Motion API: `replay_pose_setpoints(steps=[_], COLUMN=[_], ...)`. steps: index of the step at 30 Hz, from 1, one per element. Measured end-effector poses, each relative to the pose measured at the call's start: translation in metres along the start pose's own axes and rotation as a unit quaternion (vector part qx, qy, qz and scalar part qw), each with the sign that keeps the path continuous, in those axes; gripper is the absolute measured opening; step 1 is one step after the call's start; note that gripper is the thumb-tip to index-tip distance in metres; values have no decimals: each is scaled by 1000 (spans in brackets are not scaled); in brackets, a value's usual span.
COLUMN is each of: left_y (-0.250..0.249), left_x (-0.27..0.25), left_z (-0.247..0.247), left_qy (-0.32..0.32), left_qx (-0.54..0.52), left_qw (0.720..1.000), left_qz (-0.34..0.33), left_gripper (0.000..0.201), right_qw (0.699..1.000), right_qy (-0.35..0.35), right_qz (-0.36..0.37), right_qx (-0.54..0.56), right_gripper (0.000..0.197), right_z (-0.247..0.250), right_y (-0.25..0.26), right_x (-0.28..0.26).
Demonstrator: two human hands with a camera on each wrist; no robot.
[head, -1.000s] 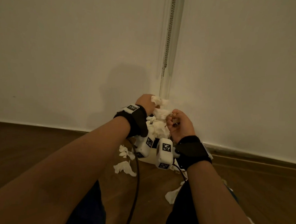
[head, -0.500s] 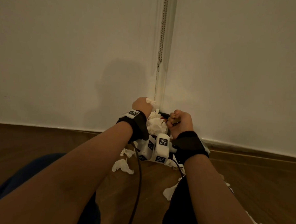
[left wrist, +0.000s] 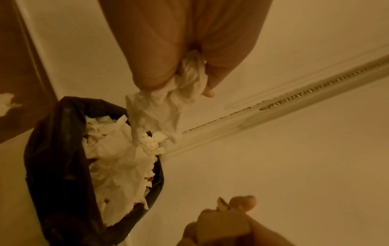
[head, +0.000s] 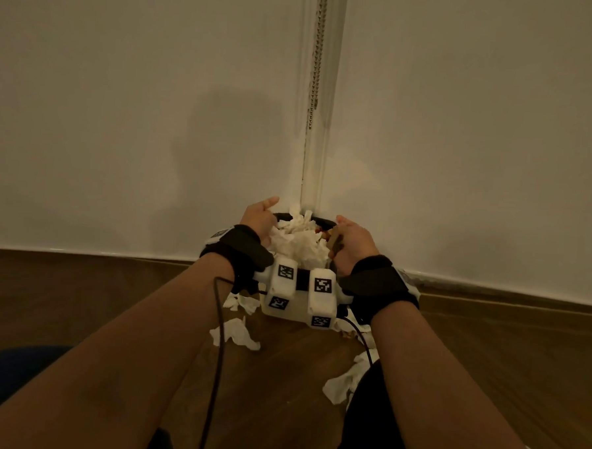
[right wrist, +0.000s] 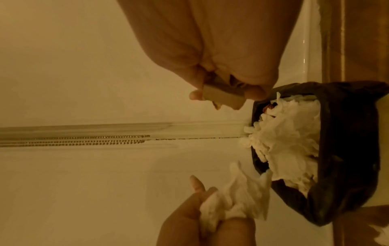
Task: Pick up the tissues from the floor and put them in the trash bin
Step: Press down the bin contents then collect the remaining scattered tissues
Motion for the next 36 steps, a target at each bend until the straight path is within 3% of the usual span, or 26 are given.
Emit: replay_pose_setpoints(steps=[4, 6, 9, 11, 14, 18, 19, 22, 25, 27, 30, 34, 36], left_y=[17, 27, 39, 46, 59, 80, 86, 99, 102, 102, 92, 87, 88], left_x=[15, 23, 33, 41, 58, 73, 76, 83, 88, 91, 87, 79, 81], left_z=[10, 15, 18, 18, 18, 4, 0, 1, -6, -10, -10, -18, -18], left_qy=[0, -10, -25, -54, -77, -26, -9, -14, 27, 38, -8, 6, 9], left_qx=[-14, -60, -102, -51, 118, 296, 320, 318, 362, 417, 454, 612, 617], left_qw=[1000, 998, 994, 997, 989, 951, 943, 946, 930, 903, 872, 752, 755], left_qz=[7, 14, -3, -18, -42, -89, -91, -52, -64, -96, -181, -245, -222], left_gripper=[52, 49, 24, 16, 34, 32, 29, 24, 22, 27, 32, 36, 33], right_qw=[992, 976, 957, 940, 917, 881, 864, 768, 707, 699, 689, 663, 662], right_qy=[-29, -59, -47, -23, 0, -13, -16, -6, 5, -13, 0, 31, 39], right_qz=[69, 93, 82, 73, 79, 79, 90, 127, 140, 129, 98, 125, 128], right_qx=[-98, -187, -275, -331, -391, -465, -495, -628, -694, -703, -718, -738, -737], right_gripper=[3, 10, 22, 27, 28, 23, 22, 19, 19, 32, 29, 33, 36], right_z=[13, 19, 15, 7, -2, -4, -6, -18, -31, -34, -37, -46, -50], right_y=[-1, -4, -16, -25, -36, -49, -50, -48, -51, -53, -56, -60, -62], right_x=[18, 31, 52, 60, 70, 86, 91, 96, 102, 107, 112, 104, 99])
Point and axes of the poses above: each hand's wrist, its own x-axis towards the middle knuckle, its own z-axis out of the back of the hand, y = z × x, the point moved 8 cm from there along x, towards the middle knuckle, and after that the axes turned 12 degrees about -x, right-handed, at the moved point
